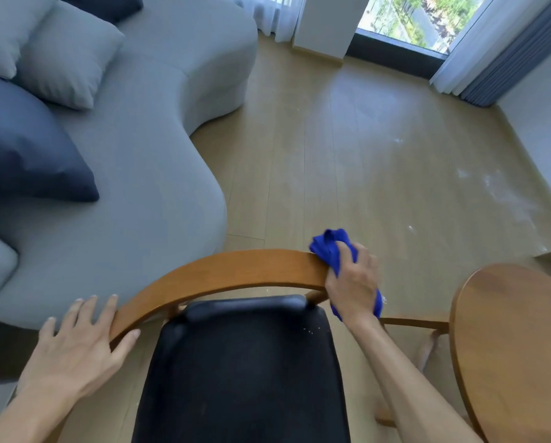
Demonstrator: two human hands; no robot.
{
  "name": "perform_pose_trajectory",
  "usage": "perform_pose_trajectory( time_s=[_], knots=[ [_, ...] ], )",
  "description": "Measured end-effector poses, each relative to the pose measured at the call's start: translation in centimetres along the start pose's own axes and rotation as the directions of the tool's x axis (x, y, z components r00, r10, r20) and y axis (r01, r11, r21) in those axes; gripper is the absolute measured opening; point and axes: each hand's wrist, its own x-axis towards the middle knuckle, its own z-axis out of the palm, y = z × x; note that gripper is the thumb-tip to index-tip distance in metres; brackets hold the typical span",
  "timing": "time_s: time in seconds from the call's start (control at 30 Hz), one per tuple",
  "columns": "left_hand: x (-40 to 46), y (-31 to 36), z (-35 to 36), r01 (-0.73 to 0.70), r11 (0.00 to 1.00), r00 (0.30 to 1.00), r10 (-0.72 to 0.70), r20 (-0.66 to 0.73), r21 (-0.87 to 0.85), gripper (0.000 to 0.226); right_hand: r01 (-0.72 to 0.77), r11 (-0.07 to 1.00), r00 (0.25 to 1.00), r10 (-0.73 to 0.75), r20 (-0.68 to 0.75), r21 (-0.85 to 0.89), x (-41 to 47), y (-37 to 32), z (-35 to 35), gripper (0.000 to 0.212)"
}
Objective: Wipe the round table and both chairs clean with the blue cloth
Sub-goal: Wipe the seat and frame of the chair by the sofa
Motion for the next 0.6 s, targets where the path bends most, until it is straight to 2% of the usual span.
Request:
perform_pose_trajectory(
  time_s=[0.07, 0.13, 0.2, 0.27, 0.37, 0.47, 0.57, 0.6],
  knots=[
    [-0.1, 0.0, 0.4, 0.003, 1.000, 1.000, -0.003, -0.006, -0.001, 0.087, -0.168, 0.985, 0.986, 0.167, 0.029, 0.027, 0.1, 1.9, -0.3, 0.040],
    [0.0, 0.1, 0.6, -0.007, 1.000, 1.000, 0.008, -0.030, 0.004, 0.084, -0.351, 0.935, 0.936, 0.352, -0.007, 0.059, 0.4, 1.8, -0.1, 0.038],
    [0.2, 0.1, 0.7, -0.009, 1.000, 0.999, 0.010, -0.043, 0.012, 0.083, -0.401, 0.916, 0.914, 0.402, -0.057, 0.029, 0.4, -0.2, 0.3, 0.038],
    [0.4, -0.1, 0.8, -0.012, 1.000, 0.999, 0.013, -0.051, 0.022, 0.084, -0.292, 0.956, 0.954, 0.291, -0.070, -0.010, -0.4, -4.6, 1.0, 0.042],
    [0.3, -0.1, 1.2, -0.018, 1.000, 0.998, 0.019, -0.060, 0.007, 0.087, 0.027, 0.998, 0.999, -0.026, -0.026, 0.056, -2.8, -13.3, 2.7, 0.048],
    [0.5, -0.1, 1.0, -0.036, 0.999, 0.998, 0.035, -0.054, -0.025, 0.088, 0.362, 0.918, 0.926, -0.374, 0.049, 0.162, -4.8, -18.5, 3.9, 0.047],
    [0.3, -0.5, 0.8, -0.022, 0.999, 0.999, 0.021, -0.041, -0.040, 0.088, 0.541, 0.821, 0.825, -0.560, 0.076, 0.183, -5.2, -16.5, 3.9, 0.055],
    [0.2, -0.5, 0.8, -0.020, 0.998, 0.999, 0.018, -0.050, -0.052, 0.087, 0.553, 0.818, 0.822, -0.567, 0.059, 0.157, -4.8, -14.4, 3.5, 0.057]
  ],
)
